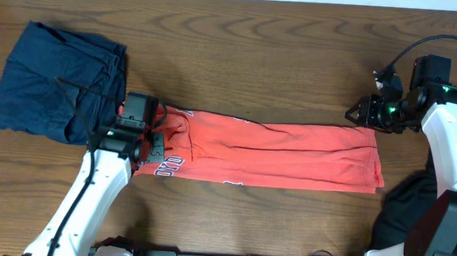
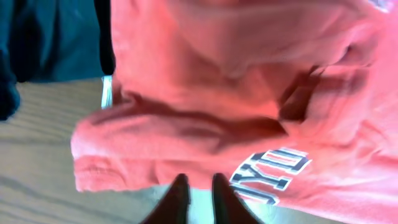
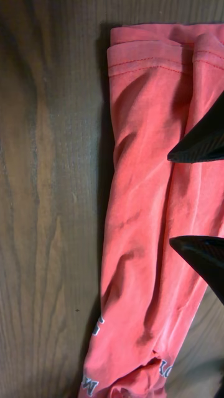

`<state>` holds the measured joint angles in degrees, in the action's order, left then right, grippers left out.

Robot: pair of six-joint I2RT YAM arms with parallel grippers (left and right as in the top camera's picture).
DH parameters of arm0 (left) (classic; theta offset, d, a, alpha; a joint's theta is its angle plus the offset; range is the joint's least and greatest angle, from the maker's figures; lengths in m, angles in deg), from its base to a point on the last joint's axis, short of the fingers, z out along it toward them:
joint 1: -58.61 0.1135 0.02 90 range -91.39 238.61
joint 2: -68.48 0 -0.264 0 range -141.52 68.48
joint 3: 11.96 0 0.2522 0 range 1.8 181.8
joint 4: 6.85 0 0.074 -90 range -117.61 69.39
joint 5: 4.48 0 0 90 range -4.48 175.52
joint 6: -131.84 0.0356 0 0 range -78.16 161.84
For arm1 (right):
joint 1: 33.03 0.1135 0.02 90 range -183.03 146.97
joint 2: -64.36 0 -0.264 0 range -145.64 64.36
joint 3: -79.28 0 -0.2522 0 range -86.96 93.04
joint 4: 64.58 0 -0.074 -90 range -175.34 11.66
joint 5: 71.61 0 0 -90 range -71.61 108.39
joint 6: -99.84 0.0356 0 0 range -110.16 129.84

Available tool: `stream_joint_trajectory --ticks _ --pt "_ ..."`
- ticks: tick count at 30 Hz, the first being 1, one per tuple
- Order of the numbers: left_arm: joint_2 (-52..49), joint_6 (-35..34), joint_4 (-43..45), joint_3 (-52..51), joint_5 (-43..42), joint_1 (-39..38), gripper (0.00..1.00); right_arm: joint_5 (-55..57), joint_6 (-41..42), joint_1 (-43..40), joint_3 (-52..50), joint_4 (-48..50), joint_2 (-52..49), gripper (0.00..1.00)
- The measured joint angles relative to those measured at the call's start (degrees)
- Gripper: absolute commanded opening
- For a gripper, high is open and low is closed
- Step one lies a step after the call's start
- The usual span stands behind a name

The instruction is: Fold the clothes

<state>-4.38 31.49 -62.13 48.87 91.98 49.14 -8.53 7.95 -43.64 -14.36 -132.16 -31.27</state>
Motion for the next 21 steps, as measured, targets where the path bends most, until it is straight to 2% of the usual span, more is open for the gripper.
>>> stream_joint_trajectory --ticks 5,13,21 --pt "-1.38 -0.55 5.35 -0.04 -0.02 0.00 0.34 0.00 0.00 0.00 0.00 0.13 0.00 0.37" --pt "-11.02 0.09 17.55 -0.83 -0.04 0.00 0.39 0.00 0.00 0.00 0.00 0.13 0.00 0.37" --pt "-16.22 2.10 20.33 -0.85 -0.02 0.00 0.39 0.00 0.00 0.00 0.00 -0.11 0.00 0.37"
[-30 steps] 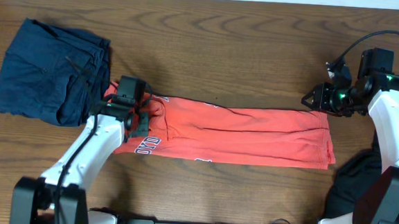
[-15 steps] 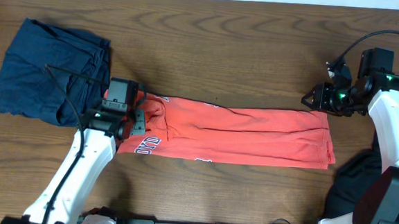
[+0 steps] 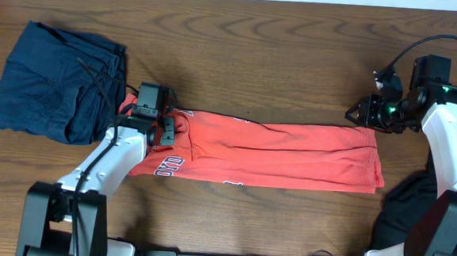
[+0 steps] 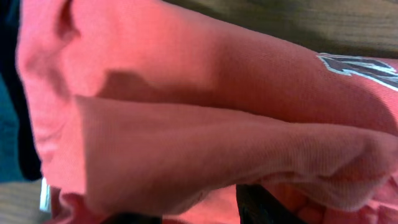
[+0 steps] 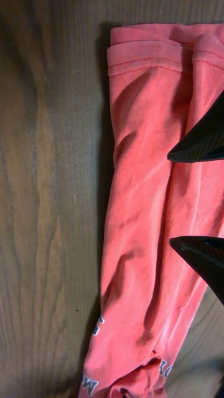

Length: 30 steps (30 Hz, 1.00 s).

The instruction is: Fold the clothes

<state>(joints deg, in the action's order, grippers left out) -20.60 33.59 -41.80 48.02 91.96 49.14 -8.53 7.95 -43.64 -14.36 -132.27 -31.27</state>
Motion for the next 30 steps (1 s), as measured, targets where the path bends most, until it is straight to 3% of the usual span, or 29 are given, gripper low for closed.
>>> stream_joint_trajectory --ticks 2,9,14,20,30 --pt "-0.63 1.14 1.31 -0.02 0.00 0.00 0.38 0.00 0.00 0.00 0.00 0.04 0.00 0.37" --pt "-1.05 3.08 3.93 -0.02 -0.02 0.00 0.06 0.00 0.00 0.00 0.00 -0.26 0.00 0.36" --pt "-0.81 3.58 -2.56 0.04 -0.02 0.00 0.06 0.00 0.00 0.00 0.00 -0.42 0.00 0.36" --pt "5.42 2.80 -17.57 1.75 -0.02 0.00 0.06 0.00 0.00 0.00 -0.02 -0.42 0.00 0.36" --pt "14.21 2.03 -28.46 3.34 0.00 0.00 0.06 0.00 0.00 0.00 -0.02 0.09 0.00 0.37"
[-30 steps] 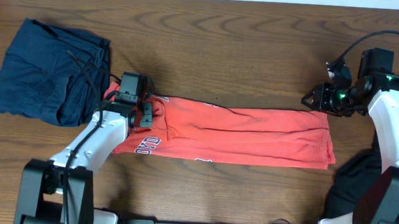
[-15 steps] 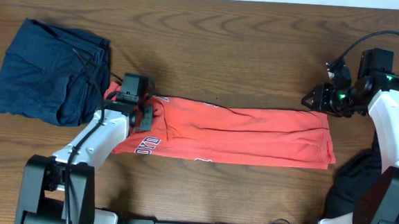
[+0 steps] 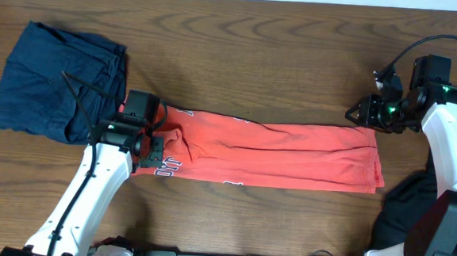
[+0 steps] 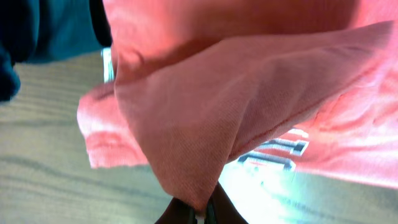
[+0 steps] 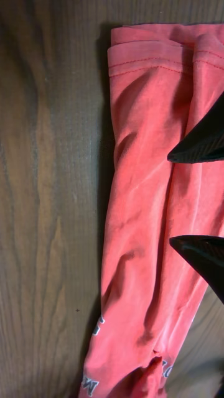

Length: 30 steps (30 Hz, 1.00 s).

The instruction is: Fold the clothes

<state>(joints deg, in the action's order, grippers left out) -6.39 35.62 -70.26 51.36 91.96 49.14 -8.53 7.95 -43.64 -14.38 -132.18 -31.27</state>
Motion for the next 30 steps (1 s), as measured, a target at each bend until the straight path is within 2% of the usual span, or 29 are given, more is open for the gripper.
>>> stream_joint_trajectory --ticks 11,14,17,19,20,21,26,30 --pt "0.09 -3.61 -4.04 0.00 -2.71 0.00 0.06 0.00 0.00 0.00 0.00 0.37 0.00 0.38" --pt "0.09 -4.09 -1.20 0.00 -3.56 0.00 0.06 0.00 0.00 0.00 0.00 0.81 0.00 0.38" --pt "0.09 -4.31 5.92 0.00 -4.20 0.00 0.07 0.00 0.00 0.00 0.00 1.07 0.00 0.38" --pt "0.07 -4.33 9.16 0.04 -4.35 0.00 0.17 0.00 0.00 0.00 0.00 1.07 0.00 0.38" --pt "0.00 -4.07 10.82 0.04 -4.31 0.00 0.32 0.00 0.00 0.00 0.00 1.05 0.00 0.38" --pt "-0.17 -3.98 12.50 0.04 -4.15 0.00 0.37 0.00 0.00 0.00 0.00 1.05 0.00 0.38" --pt "-3.41 -3.76 18.67 0.07 -2.84 0.00 0.43 0.00 0.00 0.00 0.00 1.05 0.00 0.40" --pt "-6.49 -3.45 19.47 0.07 -2.54 0.00 0.43 0.00 0.00 0.00 0.00 1.01 0.00 0.41"
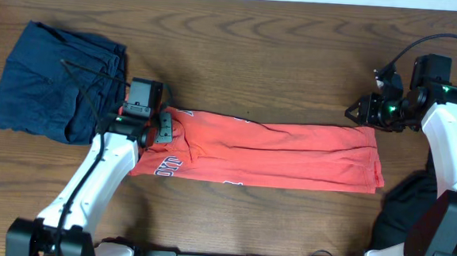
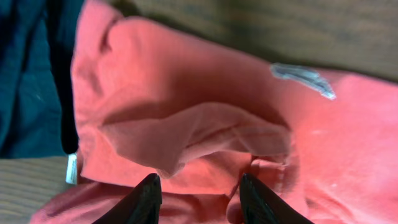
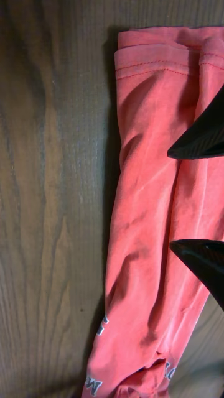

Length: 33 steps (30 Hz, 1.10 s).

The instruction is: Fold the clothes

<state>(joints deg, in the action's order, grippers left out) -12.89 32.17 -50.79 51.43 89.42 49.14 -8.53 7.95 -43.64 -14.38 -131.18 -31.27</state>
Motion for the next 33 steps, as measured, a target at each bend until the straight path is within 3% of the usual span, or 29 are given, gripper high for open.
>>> stream_joint_trajectory --ticks 2,8,14,18,24,27,33 --pt "-0.44 0.13 -0.52 0.00 0.02 0.00 0.43 0.00 0.00 0.00 0.00 0.00 0.00 0.40" --pt "-0.55 1.62 2.16 0.00 0.81 0.02 0.21 0.00 0.00 0.00 0.00 0.13 0.00 0.42" --pt "-6.60 3.76 11.13 0.02 1.03 0.02 0.20 0.74 1.62 0.00 0.00 0.52 0.00 0.42" --pt "-13.94 4.11 13.49 0.00 1.01 0.02 0.21 4.39 4.07 -0.09 0.00 1.22 0.00 0.50" --pt "-16.00 4.74 13.73 0.00 1.25 0.09 0.36 12.55 7.30 -4.17 -0.02 1.27 -0.02 0.72" --pt "-13.86 4.42 11.87 0.02 1.16 0.11 0.54 14.99 8.24 -8.09 -0.85 0.85 -0.55 0.74" --pt "-3.85 4.57 8.33 0.79 -1.66 0.11 0.56 12.57 7.65 -15.39 -4.87 0.37 -5.09 0.73"
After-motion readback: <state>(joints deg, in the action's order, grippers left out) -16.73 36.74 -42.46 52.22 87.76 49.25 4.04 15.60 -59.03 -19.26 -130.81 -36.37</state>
